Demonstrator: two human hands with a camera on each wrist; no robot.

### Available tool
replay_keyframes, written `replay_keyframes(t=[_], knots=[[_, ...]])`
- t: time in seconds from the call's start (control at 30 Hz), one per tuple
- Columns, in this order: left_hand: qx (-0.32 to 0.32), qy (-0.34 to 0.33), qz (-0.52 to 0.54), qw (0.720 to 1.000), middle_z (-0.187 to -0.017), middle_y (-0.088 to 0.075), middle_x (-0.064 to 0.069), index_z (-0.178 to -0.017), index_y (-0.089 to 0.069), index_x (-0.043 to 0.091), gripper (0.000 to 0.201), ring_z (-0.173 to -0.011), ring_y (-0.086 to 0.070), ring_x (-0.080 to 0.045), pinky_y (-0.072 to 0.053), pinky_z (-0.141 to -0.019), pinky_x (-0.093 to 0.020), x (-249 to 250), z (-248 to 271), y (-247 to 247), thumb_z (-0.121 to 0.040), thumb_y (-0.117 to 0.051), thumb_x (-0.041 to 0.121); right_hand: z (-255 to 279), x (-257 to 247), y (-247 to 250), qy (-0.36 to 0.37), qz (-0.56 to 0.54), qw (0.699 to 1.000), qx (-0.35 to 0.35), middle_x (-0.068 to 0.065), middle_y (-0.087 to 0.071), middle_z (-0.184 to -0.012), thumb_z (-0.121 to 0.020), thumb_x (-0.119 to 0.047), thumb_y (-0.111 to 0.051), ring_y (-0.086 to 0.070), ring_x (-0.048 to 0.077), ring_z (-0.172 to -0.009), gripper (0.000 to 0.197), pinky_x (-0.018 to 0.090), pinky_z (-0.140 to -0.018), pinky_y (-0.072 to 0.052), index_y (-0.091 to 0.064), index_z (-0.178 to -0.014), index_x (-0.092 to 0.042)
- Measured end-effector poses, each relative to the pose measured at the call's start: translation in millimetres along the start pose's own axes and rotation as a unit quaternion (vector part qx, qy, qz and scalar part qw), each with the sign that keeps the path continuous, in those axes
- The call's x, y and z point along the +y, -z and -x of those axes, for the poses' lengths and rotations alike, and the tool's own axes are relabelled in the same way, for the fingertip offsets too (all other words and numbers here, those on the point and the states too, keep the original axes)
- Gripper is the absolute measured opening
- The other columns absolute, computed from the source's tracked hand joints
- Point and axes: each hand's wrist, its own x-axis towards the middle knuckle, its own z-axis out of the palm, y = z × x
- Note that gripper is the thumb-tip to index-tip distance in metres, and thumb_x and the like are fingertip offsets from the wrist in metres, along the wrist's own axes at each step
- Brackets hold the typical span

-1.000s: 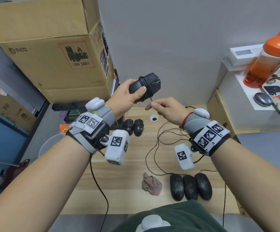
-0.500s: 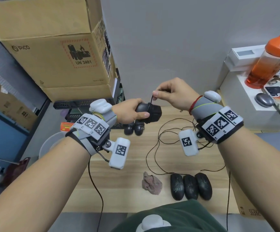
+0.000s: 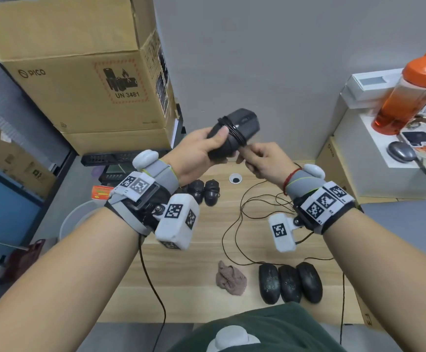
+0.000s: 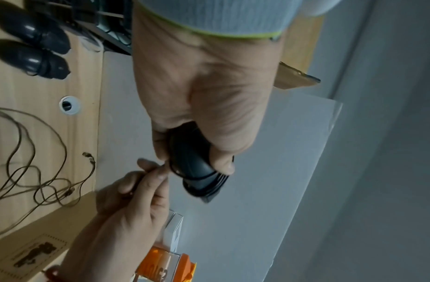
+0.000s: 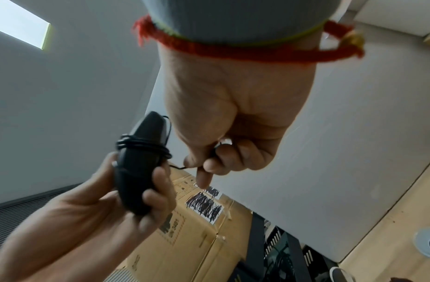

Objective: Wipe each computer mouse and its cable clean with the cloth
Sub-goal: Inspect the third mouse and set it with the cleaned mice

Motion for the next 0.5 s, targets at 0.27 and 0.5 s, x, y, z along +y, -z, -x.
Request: replay_keyframes(t=[0.27,0.5], knots=[[0.121,0.05,0.076,0.988,-0.098,-0.065,-0.012,-0.123,-0.06,-0.004,0.041,-0.086,-0.061,-0.02,-0.053,-0.07,-0.026,-8.3,-6.0,8.5,-0.107,-0.048,0.031,11.5,-18.1,-13.0,0.039,0.049,0.996,0.061,-0.005,-0.065,-0.064,-0.094,-0.026,-0.064,-0.05,0.007,-0.046,0.011,0.024,-0.051,-0.048,-0.072,-0.092,-0.02],[0.162,0.088,0.067,0.981,-0.108,-0.065,-0.008,-0.131,-0.061,0.001,0.046,-0.083,-0.055,-0.015,-0.04,-0.069,-0.027,-12.8,-4.8,8.6,-0.105,-0.052,0.037,9.4,-23.2,-14.2,0.067,0.006,0.992,0.102,-0.002,-0.07,-0.068,-0.084,-0.015,-0.077,-0.067,0.011,-0.058,0.013,0.034,-0.06,-0.057,-0.073,-0.091,-0.025]])
